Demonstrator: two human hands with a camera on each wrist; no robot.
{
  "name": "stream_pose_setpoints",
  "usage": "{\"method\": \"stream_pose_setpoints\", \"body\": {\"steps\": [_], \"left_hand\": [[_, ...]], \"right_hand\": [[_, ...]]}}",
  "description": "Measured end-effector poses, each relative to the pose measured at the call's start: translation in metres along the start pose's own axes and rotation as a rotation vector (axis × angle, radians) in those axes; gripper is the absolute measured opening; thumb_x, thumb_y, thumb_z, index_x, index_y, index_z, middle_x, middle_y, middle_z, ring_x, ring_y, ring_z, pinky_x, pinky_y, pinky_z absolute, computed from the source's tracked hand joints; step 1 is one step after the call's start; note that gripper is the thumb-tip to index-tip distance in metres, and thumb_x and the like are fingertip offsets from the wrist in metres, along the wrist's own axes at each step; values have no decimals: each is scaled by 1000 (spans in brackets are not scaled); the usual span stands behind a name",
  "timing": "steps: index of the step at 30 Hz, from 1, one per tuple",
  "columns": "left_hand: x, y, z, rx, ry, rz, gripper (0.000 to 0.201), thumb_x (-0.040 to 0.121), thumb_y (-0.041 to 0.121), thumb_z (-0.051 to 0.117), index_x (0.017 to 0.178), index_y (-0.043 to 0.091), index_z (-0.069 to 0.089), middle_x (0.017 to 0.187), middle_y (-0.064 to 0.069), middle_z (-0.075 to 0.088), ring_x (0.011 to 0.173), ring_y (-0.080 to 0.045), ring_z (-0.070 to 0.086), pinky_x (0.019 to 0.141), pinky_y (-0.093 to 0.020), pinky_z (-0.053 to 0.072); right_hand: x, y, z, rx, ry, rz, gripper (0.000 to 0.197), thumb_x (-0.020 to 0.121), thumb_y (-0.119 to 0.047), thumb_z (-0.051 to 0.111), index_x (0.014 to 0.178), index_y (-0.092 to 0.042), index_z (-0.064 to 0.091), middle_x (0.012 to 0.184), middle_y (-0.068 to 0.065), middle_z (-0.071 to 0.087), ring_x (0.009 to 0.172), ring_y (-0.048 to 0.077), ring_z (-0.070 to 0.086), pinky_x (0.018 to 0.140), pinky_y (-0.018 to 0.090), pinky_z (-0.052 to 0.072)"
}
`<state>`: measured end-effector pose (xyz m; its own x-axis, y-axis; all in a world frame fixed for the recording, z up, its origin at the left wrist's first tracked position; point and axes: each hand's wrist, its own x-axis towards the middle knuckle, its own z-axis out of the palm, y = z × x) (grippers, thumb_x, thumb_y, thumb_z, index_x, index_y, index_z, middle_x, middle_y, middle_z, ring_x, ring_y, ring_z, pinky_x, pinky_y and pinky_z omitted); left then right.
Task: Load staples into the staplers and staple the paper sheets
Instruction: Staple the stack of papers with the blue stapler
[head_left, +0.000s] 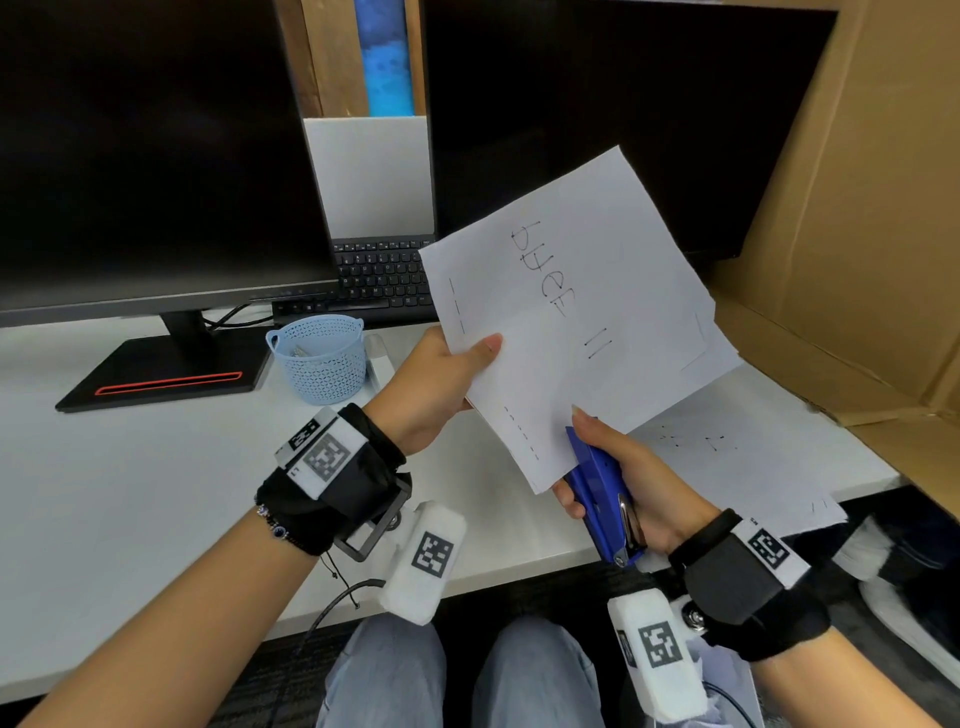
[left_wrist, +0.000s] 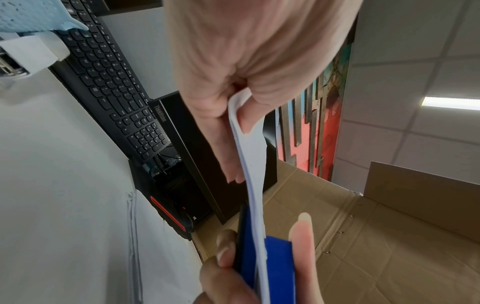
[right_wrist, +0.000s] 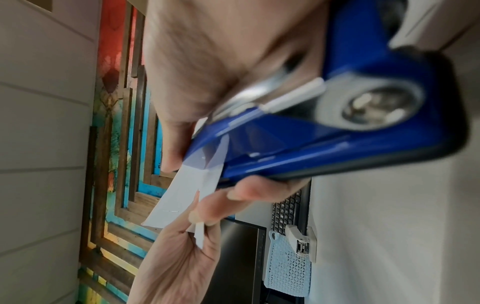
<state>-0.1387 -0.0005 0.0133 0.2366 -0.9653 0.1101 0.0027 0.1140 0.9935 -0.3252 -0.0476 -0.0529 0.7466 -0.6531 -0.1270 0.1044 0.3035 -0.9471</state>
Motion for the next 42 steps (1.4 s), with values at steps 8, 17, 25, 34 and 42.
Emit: {"method": "stream_pose_setpoints", "body": {"steps": [8,17,25,34,42], "left_hand": [[1,0,-3,-23,1,5,20,100,12,46,108,26,59,106,7,68,94,-12,66,87,-37,54],[-1,1,-5,-31,3,-9,20,100,11,46,110,25,57,109,4,67,99,-16,64,92,-41,51],[-1,1,-5,-32,9,-20,20,100,12,47,113,24,57,109,4,67,98,-16,64,91,-41,52],[-2,2,-3,-28,17,-31,23,99,11,47,119,20,55,114,-1,66,101,-18,63,93,-42,51],[-3,1,-4,-21,29,-41,21,100,12,47,116,22,56,115,0,65,106,-21,62,94,-43,50]], "right_hand": [[0,-1,-8,69,-108,-21,74,66,-67,71,105,-4,63,69,18,60,50,22,54,49,28,49],[0,-5,-15,118,-84,-68,71,53,-63,83,95,-7,70,71,16,59,54,21,54,47,26,46],[2,-2,-20,72,-109,-51,62,63,-63,77,94,-10,70,72,17,57,57,24,49,48,27,47],[2,-3,-20,23,-138,-45,57,65,-63,76,87,-10,70,68,15,57,54,23,47,49,26,46],[2,-2,-21,13,-147,-33,60,63,-62,77,86,-8,69,68,17,56,49,22,49,49,27,46]]}}
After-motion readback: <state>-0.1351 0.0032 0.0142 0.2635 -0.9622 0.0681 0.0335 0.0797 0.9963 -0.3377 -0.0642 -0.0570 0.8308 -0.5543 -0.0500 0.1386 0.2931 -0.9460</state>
